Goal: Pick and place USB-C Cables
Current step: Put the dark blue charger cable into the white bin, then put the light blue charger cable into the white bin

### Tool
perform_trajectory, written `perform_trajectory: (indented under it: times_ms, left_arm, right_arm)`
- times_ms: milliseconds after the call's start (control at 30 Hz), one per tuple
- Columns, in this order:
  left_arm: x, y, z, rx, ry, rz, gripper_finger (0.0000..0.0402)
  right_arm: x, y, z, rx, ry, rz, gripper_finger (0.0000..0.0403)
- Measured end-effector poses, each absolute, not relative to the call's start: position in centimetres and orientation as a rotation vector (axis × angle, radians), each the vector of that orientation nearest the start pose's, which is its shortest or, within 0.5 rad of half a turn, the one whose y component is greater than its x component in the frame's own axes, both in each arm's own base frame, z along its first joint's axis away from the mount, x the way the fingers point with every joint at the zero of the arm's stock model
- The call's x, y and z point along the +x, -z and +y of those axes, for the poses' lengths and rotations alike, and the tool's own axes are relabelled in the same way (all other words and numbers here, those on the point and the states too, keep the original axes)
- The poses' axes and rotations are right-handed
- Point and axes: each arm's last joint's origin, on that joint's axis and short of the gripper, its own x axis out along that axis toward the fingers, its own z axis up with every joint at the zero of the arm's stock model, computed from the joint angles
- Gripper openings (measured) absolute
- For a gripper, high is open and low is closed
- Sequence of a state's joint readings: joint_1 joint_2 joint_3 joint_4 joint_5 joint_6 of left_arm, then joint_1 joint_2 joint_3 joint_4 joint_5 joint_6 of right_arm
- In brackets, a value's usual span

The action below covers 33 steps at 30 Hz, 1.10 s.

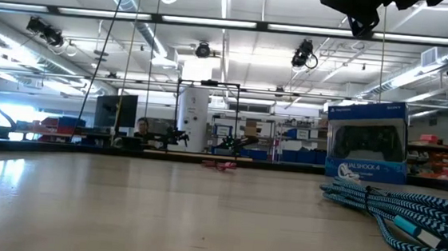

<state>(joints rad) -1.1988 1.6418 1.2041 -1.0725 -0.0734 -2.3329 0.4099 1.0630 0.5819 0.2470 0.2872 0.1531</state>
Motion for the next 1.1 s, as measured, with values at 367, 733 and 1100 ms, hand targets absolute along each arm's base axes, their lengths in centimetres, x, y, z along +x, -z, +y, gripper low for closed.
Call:
perform_trajectory:
  times_ms: [367,733,1100]
  left_arm:
    - [12.4,-21.9,-26.7,-0.896,-0.754,1.134,0.0105]
    - [17.5,-24.2,-23.8,-0.741,-0.524,0.935,0.0105]
    - [25.4,-26.4,-17.5,-0.262,-0.347,0.767,0.0105]
  right_arm:
    - [21.5,-25.6,8.3,-0.02,-0.113,0.176,0.0248]
    - [22.3,-25.2,7.3,-0.009,-0.074,0.194,0.0248]
    - [23.0,-23.8,6.0,-0.017,-0.089,0.328,0.0248]
